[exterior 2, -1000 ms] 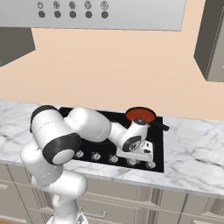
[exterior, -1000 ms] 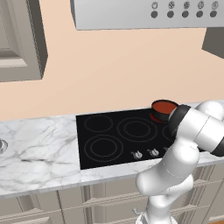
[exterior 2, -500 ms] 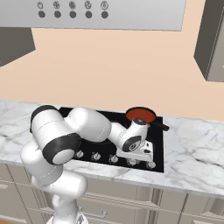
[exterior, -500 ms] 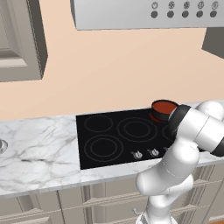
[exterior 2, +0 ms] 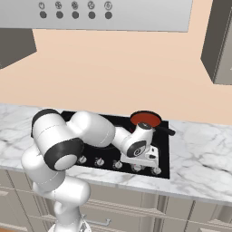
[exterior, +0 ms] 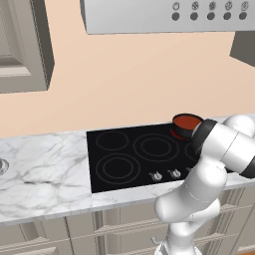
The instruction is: Wait until the marinara sauce is simmered to a deep red color and then turn off the stove.
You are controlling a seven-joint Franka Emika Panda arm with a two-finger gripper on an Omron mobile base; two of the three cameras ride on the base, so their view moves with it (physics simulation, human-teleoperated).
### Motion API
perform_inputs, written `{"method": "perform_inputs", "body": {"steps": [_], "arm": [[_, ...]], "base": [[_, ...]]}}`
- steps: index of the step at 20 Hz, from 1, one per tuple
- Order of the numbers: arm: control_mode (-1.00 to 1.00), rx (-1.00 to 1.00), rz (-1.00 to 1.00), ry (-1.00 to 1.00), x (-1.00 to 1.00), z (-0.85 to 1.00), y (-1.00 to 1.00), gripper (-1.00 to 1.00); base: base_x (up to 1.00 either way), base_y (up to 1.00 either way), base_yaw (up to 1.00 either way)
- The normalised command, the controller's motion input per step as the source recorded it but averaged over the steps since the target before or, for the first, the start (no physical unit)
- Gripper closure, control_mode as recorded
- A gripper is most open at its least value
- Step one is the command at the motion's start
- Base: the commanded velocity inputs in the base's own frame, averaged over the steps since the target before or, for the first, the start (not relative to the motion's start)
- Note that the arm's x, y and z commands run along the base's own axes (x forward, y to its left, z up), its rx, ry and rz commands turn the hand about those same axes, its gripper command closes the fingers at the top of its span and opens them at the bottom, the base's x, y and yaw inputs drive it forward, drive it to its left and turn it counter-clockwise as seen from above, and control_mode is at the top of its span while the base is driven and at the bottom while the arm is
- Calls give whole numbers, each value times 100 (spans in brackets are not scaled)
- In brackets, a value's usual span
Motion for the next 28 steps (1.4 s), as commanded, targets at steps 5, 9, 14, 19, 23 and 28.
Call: {"method": "perform_inputs", "body": {"steps": [5,9,14,19,23,28], "arm": [[-100,0,0,0,0,0,0,100],[-100,0,0,0,0,0,0,100],[-100,0,0,0,0,0,0,100],[-100,0,0,0,0,0,0,100],[-100,0,0,0,0,0,0,100],[-100,0,0,0,0,0,0,100]], "base": [[0,0,0],[0,0,0],[0,0,0],[0,0,0],[0,0,0],[0,0,0]]}}
